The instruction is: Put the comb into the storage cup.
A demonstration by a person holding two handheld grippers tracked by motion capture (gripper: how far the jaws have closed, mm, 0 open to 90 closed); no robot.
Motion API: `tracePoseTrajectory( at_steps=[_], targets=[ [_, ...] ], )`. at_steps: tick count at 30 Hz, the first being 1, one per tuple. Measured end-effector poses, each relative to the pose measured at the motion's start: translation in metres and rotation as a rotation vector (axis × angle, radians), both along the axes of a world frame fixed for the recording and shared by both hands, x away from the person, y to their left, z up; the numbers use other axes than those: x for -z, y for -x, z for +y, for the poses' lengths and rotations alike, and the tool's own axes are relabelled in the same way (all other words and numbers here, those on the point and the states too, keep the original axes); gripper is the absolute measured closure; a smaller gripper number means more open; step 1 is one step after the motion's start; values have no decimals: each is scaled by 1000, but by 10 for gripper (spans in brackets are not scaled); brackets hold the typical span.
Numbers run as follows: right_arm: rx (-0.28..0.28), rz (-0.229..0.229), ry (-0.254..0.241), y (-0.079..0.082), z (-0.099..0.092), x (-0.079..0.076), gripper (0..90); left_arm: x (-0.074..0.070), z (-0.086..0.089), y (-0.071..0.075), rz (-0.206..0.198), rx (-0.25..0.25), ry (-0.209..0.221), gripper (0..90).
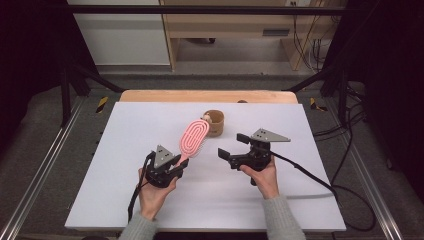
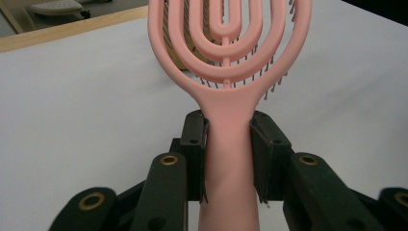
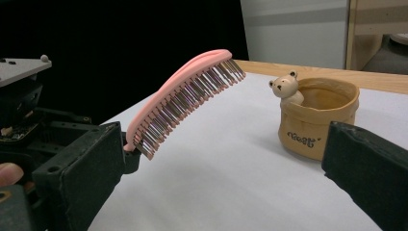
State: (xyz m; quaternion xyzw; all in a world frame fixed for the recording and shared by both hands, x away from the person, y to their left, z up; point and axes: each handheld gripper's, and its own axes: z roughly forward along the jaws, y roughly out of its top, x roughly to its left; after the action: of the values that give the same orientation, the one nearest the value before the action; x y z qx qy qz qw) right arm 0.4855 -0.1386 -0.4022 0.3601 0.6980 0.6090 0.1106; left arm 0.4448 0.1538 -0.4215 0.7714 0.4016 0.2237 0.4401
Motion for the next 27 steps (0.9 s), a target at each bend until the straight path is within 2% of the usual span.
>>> tracePoseTrajectory(
  at_steps=[14,22,25,27],
  targets=[
    [15,18,-21,-1,4,1,17,4,-6,0,-20,-5,2,691],
    [4,16,-12,-1,13,-1,18,4,-10,1,-32,-7,3,692],
    [3,24,-36,-1,17,-3,21,3,-12,1,-41,-7,5,692],
    [0,24,-32,-1,19,-3,21,3,-13,0,-41,-7,4,692]
  ],
)
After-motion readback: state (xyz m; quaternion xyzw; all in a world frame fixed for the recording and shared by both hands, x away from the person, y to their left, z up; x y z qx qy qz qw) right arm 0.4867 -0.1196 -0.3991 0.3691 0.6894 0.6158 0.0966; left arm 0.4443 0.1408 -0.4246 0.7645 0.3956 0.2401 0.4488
